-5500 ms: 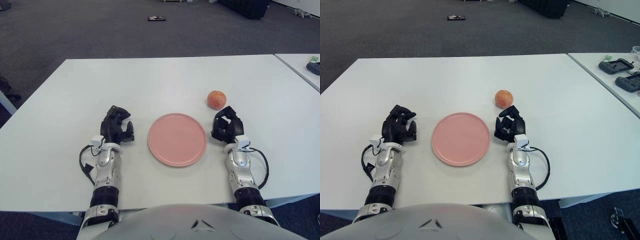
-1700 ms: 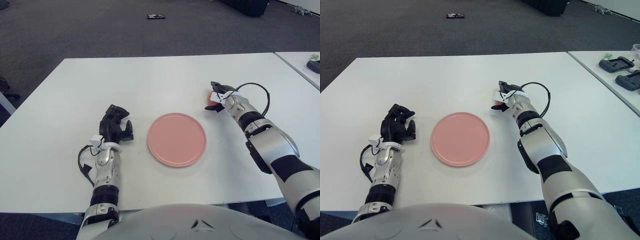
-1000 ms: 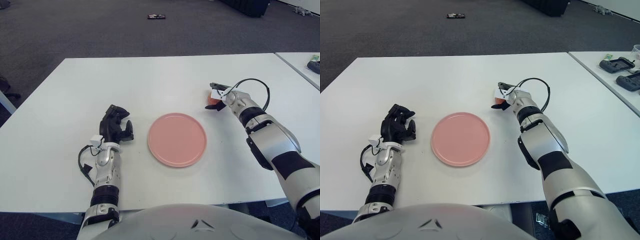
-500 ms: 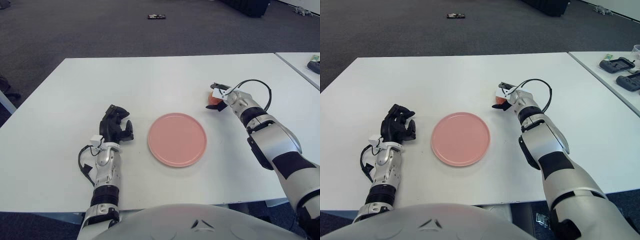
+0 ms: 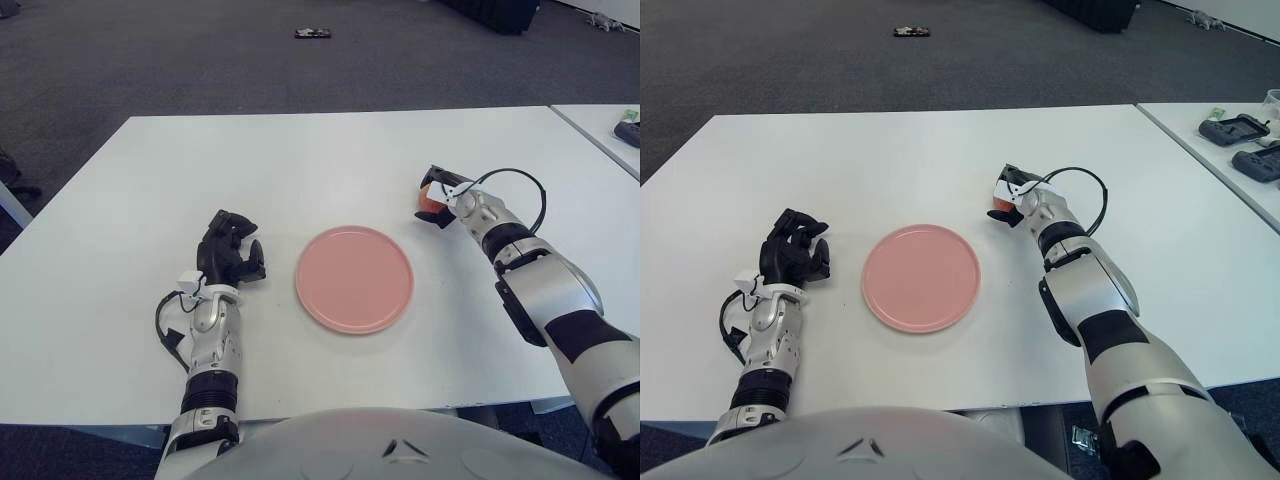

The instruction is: Put the apple into the plate.

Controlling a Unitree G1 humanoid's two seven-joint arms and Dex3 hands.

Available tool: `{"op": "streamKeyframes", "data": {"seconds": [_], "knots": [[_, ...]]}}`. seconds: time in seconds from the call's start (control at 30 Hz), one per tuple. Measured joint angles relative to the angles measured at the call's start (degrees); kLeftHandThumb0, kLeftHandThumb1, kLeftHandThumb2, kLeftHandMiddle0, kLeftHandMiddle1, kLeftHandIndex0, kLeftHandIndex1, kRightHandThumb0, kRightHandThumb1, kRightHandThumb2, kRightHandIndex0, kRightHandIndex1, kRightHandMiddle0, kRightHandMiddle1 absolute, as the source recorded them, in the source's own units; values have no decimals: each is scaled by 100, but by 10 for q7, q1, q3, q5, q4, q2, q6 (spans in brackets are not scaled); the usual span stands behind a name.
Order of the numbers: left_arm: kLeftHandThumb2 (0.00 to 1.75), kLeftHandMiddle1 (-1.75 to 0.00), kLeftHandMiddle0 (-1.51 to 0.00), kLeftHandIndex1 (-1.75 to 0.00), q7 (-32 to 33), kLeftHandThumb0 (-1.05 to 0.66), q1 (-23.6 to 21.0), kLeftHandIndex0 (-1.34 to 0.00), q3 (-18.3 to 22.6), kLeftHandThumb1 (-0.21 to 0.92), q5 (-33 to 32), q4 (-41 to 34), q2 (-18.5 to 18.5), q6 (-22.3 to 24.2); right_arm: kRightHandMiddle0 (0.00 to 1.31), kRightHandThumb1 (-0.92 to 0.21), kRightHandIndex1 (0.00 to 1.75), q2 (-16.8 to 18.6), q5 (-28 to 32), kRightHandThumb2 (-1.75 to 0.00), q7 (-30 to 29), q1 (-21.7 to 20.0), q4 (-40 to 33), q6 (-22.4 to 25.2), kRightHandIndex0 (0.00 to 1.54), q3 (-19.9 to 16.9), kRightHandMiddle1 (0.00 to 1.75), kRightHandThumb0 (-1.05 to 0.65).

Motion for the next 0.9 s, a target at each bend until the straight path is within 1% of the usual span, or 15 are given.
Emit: {"op": "streamKeyframes", "data": {"seconds": [0.03,0.07,0.1,0.17,0.2,0.27,0.47,0.57,0.77,0.9], "knots": [[175,-175,-93,-164,0,-1,0,-72,0,-9,-1,0,0,0,53,-39,166,0,0,-120,-4,1,0,-2,20,0,175,-35],[175,-175,-93,-164,0,-1,0,-72,1,-9,-3,-1,-1,0,57,-36,161,0,0,-123,-12,2,0,-3,31,0,175,-23],[175,-175,-93,-164,0,-1,0,-72,1,-9,-4,-1,-1,0,59,-31,158,0,0,-127,-19,4,0,-4,41,-1,175,-18],[175,-175,-93,-164,-1,-1,0,-72,1,-9,-7,-1,-1,1,67,-13,147,1,1,-144,-41,9,0,-4,69,-3,175,-8],[175,-175,-93,-164,-1,-1,0,-72,2,-9,-8,-1,-1,1,71,-7,143,1,3,-149,-53,11,0,-4,77,-5,175,-5],[175,-175,-93,-164,-1,-1,0,-72,3,-9,-10,-2,-2,1,73,-1,142,3,9,-156,-70,15,0,-3,85,-12,175,-2],[175,-175,-93,-165,-1,-1,0,-71,5,-8,-14,-3,-5,1,75,8,144,19,49,-165,-124,18,0,20,95,-59,175,0],[175,-175,-93,-165,-1,-1,0,-71,6,-8,-16,-4,-6,2,76,11,143,23,60,-168,-148,19,0,24,99,-73,175,0],[175,-175,-93,-165,-4,-1,0,-71,8,-8,-24,-5,-7,4,76,13,144,29,75,-171,-178,22,0,19,102,-94,175,0],[175,-175,-94,-165,-4,-1,0,-71,9,-8,-26,-6,-7,6,74,13,149,32,88,-173,-189,27,0,2,102,-111,175,0]]}}
